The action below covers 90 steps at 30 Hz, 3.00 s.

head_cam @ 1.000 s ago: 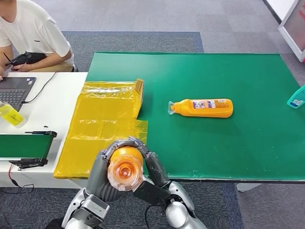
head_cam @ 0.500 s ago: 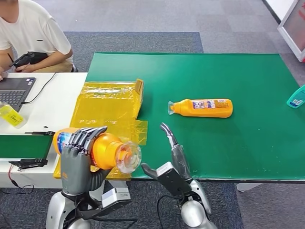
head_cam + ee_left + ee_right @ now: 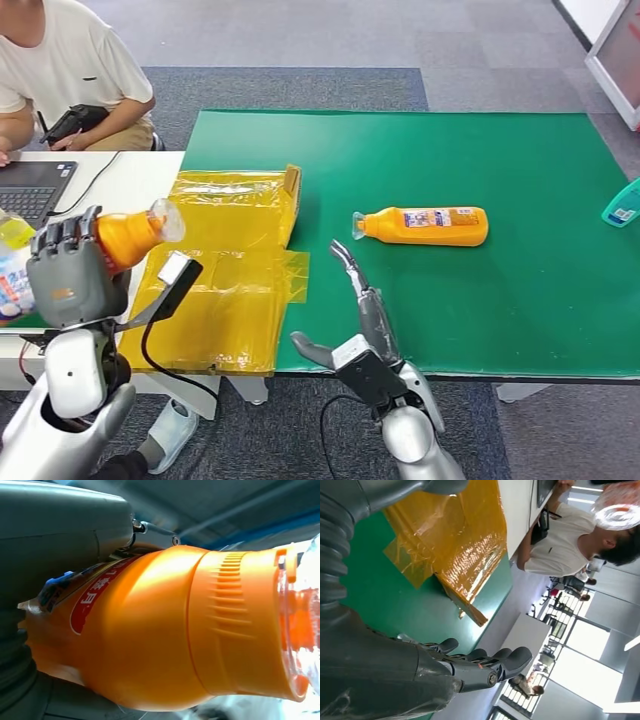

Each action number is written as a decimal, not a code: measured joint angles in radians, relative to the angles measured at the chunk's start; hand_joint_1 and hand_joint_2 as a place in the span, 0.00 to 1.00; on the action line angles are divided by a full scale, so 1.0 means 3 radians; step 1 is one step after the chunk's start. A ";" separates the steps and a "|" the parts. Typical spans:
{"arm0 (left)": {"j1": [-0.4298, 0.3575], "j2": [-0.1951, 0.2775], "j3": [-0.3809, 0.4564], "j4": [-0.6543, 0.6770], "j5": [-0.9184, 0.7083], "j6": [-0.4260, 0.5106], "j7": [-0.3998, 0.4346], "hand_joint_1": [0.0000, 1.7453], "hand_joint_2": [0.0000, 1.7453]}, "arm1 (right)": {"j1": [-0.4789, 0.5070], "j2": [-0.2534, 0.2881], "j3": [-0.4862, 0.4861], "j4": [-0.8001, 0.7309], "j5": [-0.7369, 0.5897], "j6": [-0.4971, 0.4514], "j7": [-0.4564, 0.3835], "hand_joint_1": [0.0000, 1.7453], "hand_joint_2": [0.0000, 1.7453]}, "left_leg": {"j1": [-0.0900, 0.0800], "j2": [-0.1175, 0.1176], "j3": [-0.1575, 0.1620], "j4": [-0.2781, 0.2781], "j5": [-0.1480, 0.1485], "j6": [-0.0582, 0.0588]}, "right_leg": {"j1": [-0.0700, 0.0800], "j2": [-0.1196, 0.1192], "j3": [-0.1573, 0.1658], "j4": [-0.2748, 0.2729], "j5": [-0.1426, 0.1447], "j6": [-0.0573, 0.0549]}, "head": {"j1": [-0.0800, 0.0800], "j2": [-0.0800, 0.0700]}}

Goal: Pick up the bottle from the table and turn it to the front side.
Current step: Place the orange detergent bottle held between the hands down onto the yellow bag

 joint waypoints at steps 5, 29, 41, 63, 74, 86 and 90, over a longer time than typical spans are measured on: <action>-0.0382 0.0503 -0.0405 0.0203 0.0000 -0.0062 0.0012 1.00 1.00 | -0.0039 0.0005 0.0021 0.0000 -0.0028 0.0006 -0.0024 0.00 1.00 | 0.0000 0.0009 0.0000 0.0000 0.0000 -0.0002 | 0.0000 0.0011 -0.0005 -0.0003 0.0009 0.0000 | 0.0001 0.0000; -0.1463 -0.0045 -0.0897 0.2257 0.0000 -0.0019 -0.1528 1.00 1.00 | -0.0202 0.0003 0.0265 -0.0537 -0.0280 0.0171 -0.0178 0.00 1.00 | -0.0005 0.0007 -0.0011 0.0002 0.0010 0.0000 | -0.0007 0.0010 -0.0014 -0.0005 0.0022 0.0003 | 0.0001 0.0000; -0.1421 -0.0788 -0.0405 0.3157 0.0000 -0.0037 -0.2114 1.00 1.00 | -0.0173 -0.0014 0.0379 -0.0582 -0.0303 0.0192 -0.0185 0.00 1.00 | -0.0004 0.0009 -0.0013 0.0001 0.0010 0.0000 | -0.0005 0.0012 -0.0018 -0.0004 0.0021 0.0002 | 0.0000 0.0000; -0.1423 -0.1152 0.0277 0.3914 0.0144 -0.0136 -0.2409 1.00 1.00 | -0.0031 -0.0039 0.0345 -0.0610 -0.0324 0.0237 -0.0182 0.00 1.00 | -0.0004 0.0009 -0.0017 0.0001 0.0010 0.0000 | -0.0007 0.0010 -0.0021 -0.0004 0.0022 0.0002 | 0.0000 0.0000; -0.1439 -0.1311 0.0533 0.4005 0.0320 -0.0297 -0.2569 0.00 0.00 | 0.0018 -0.0039 0.0336 -0.0627 -0.0316 0.0256 -0.0169 0.00 1.00 | -0.0004 0.0008 -0.0016 0.0001 0.0010 0.0000 | -0.0007 0.0010 -0.0020 -0.0004 0.0022 0.0002 | 0.0000 0.0000; -0.1445 -0.1304 0.0594 0.3997 0.0420 -0.0412 -0.2668 0.00 0.00 | 0.0041 -0.0039 0.0279 -0.0627 -0.0309 0.0281 -0.0172 0.00 1.00 | -0.0004 0.0008 -0.0016 0.0001 0.0011 0.0000 | -0.0006 0.0010 -0.0019 -0.0004 0.0022 0.0002 | 0.0001 0.0000; -0.1424 -0.1297 0.0597 0.3952 0.0470 -0.0421 -0.2706 0.00 0.00 | 0.0042 -0.0039 0.0259 -0.0627 -0.0301 0.0284 -0.0177 0.00 1.00 | -0.0004 0.0008 -0.0016 0.0001 0.0011 0.0000 | -0.0006 0.0010 -0.0019 -0.0004 0.0022 0.0002 | 0.0000 0.0000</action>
